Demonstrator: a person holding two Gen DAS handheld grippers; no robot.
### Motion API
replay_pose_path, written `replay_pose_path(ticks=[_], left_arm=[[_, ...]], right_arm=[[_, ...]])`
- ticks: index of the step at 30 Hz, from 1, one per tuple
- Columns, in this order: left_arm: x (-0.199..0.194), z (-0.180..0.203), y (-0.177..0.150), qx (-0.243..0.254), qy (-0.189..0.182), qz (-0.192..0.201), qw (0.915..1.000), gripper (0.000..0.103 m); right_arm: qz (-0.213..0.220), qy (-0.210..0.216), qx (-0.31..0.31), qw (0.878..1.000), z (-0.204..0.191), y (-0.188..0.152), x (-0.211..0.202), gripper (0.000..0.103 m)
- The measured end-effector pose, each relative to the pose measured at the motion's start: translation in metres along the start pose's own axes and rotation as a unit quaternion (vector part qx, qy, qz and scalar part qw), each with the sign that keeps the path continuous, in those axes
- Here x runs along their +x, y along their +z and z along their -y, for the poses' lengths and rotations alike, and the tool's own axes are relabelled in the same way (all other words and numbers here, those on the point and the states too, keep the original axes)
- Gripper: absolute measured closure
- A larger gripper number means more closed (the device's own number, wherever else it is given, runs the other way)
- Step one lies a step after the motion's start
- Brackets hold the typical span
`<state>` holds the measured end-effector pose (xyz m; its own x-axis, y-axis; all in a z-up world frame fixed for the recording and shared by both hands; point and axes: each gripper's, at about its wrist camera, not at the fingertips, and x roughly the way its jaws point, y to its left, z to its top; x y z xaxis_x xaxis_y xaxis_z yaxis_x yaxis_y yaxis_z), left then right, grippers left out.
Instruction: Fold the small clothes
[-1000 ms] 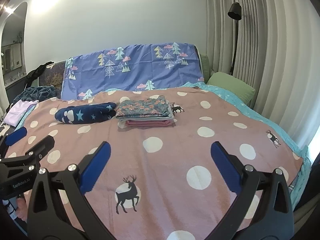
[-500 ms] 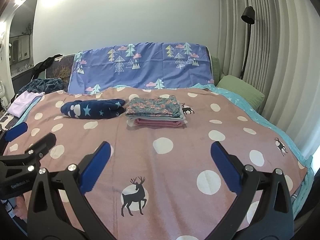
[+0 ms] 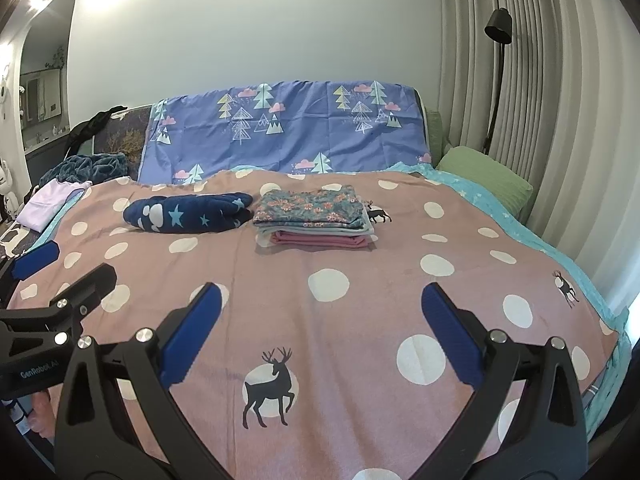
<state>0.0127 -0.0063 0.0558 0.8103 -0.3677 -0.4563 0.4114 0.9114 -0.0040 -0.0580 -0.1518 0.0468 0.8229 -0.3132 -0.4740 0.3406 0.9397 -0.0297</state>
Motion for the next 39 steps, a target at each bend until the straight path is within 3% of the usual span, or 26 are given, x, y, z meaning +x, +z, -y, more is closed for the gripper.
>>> replay_pose_path(ticks=[39], left_arm=[[0.011,0.008,-0.005,0.009,0.01,-0.016,0.9998,0.001]], right_arm=[[-0.018,0.001,0.024,1.0,0.008,-0.013,0.016,0.002]])
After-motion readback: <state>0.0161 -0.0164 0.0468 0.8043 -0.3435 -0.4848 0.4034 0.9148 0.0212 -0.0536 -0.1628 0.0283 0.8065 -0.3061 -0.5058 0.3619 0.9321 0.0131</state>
